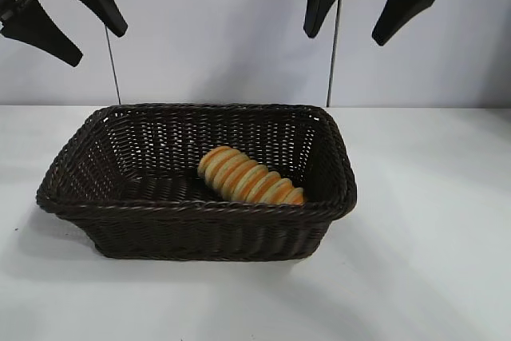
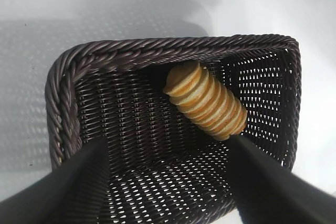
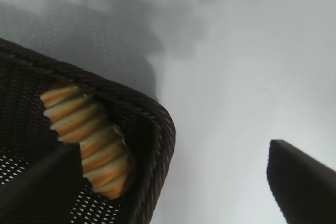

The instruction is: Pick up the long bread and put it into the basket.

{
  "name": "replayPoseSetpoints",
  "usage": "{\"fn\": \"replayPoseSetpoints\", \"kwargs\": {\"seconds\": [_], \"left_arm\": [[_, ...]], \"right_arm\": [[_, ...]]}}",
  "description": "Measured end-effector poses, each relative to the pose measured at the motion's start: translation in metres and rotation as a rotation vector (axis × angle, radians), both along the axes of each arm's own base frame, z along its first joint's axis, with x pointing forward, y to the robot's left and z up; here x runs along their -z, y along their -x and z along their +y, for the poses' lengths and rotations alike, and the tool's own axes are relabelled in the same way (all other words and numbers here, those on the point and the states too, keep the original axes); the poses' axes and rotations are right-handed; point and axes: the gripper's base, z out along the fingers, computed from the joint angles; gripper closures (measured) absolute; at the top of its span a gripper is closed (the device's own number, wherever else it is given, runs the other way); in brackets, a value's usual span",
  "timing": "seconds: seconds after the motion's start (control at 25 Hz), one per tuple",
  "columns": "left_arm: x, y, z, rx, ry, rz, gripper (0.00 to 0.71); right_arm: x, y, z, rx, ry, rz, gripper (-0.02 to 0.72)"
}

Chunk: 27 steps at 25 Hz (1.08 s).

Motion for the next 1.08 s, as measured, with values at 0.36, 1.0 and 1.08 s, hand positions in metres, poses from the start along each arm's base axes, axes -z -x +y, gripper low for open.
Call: {"fn": "replayPoseSetpoints", "kwargs": {"seconds": [0.36,1.0,1.08], "left_arm": [[0.0,0.0,0.0,0.0,0.0,0.0,0.239],[0.0,0.0,0.0,0.0,0.0,0.0,0.239],[0.0,0.0,0.0,0.0,0.0,0.0,0.239]], "right_arm": [[0.0,0.0001,0.0003,0.008,-0.005,0.003,0.02],[0.0,0.0001,0.0003,0.011,-0.006,0.004,0.02],[0.0,0.0001,0.0003,0.011,-0.006,0.004,0.02]]}}
